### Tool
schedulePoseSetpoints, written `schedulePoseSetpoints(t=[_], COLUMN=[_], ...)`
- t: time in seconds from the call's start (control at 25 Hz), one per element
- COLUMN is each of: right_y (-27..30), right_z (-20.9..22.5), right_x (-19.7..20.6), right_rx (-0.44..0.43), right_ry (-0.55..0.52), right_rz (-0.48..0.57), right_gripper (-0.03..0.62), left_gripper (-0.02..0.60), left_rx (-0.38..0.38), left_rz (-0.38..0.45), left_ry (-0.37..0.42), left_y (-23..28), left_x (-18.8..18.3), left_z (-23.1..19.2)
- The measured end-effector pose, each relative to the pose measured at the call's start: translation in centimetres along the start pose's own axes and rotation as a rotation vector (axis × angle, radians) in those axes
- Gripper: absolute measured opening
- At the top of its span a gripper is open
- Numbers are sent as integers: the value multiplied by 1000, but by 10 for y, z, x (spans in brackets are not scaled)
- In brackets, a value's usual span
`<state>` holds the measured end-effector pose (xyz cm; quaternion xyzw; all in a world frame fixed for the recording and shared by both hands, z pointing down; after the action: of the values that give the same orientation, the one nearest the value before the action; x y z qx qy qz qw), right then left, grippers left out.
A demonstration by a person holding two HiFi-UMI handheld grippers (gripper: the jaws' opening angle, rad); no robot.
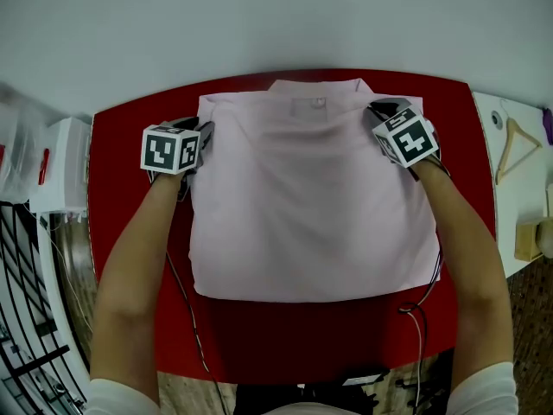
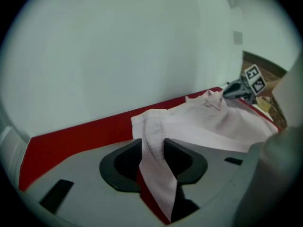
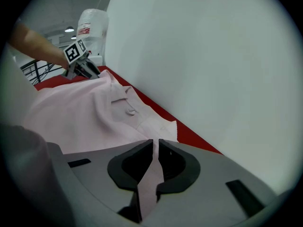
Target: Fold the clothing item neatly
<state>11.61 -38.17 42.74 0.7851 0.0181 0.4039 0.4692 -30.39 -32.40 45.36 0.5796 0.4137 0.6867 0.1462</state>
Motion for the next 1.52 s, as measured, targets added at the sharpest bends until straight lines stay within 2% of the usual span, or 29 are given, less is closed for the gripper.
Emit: schedulePoseSetpoints(t=[0.12, 0.2, 0.32, 0.44, 0.6, 0.64, 0.72, 0.8, 0.88, 0.92, 1.04, 1.12, 1.16, 1.28, 1.32, 1.52], right_y=[1, -2, -11, -18, -16, -14, -10, -7, 0, 3, 9, 13, 13, 11, 9, -1], right_z=[6, 12, 19, 16, 7, 5, 1, -5, -8, -8, -3, -2, -3, -4, -3, 3], right_x=[2, 3, 0, -8, -7, -6, -5, -6, -6, -5, 2, 7, 8, 7, 5, -2], right_rx=[29, 33, 16, -12, -63, -75, -91, -89, -67, -50, -10, -7, -6, 6, 10, 24], right_ry=[15, 26, -22, -167, -292, -301, -317, -362, -418, -438, -440, -419, -420, -440, -434, -387], right_rz=[-5, 10, 36, 40, -7, -14, -23, -42, -78, -99, -152, -175, -179, -158, -143, -79], right_gripper=[31, 31, 35, 70, 97, 97, 97, 97, 97, 97, 95, 87, 70, 39, 36, 34], left_gripper=[151, 180, 206, 206, 206, 206, 206, 206, 206, 206, 206, 203, 183, 36, 13, 5], left_rx=[-105, -162, -213, -185, -197, -174, -58, 63, 136, 156, 186, 197, 198, 165, 148, 91], left_rz=[-38, -31, 55, 157, 225, 235, 232, 185, 119, 88, -2, -71, -94, -87, -80, -12], left_ry=[-119, -143, -81, -12, 58, 105, 263, 457, 585, 600, 581, 613, 636, 657, 647, 615], left_y=[-5, -12, -26, -48, -73, -75, -67, -48, -23, -11, 17, 27, 30, 27, 26, 17], left_x=[9, 9, -3, -16, -26, -31, -42, -53, -60, -62, -61, -54, -50, -48, -47, -51], left_z=[-15, -21, -18, -15, -20, -17, 2, 31, 53, 59, 62, 62, 61, 58, 54, 43])
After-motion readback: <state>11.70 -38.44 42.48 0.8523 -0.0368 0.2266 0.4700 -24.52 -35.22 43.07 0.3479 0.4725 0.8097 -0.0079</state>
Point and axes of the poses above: the fingertips, and each gripper's own axes: y forward along the fingers, z to its right, x out of its underside, the point moved 10 cm from there along -y, backward along the fingers, and after that the axes turned 3 degrees about y, right-handed, at the moved point
